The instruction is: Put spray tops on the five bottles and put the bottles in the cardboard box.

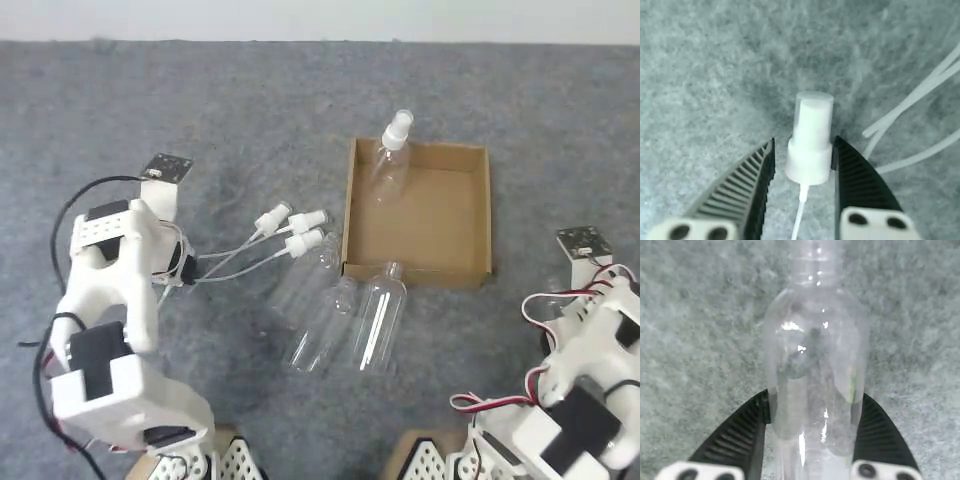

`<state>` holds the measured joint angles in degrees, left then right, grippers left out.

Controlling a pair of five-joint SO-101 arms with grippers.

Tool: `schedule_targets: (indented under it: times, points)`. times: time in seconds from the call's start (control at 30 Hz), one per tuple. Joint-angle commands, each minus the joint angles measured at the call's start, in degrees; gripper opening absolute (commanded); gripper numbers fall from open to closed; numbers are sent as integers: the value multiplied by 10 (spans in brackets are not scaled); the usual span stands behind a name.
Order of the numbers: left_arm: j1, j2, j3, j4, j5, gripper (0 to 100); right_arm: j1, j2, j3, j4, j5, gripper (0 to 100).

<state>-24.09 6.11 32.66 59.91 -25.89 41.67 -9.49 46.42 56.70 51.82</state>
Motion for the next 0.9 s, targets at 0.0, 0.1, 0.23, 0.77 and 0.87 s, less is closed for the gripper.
schedule_targets:
  times: [0.0,0.1,0.23,0.77,0.87]
  points:
    - [-3,-15,-5,-22,-5,119,8,4,-28,-6,19,166]
    - [1,-15,-14,-27,-8,120,8,4,-28,-5,38,166]
    - [1,-12,-53,-15,-9,153,8,4,-28,-5,43,166]
    - [44,1,-99,11,-7,178,8,4,-28,-6,43,166]
    - [53,38,-99,4,-7,177,8,4,-28,-6,43,166]
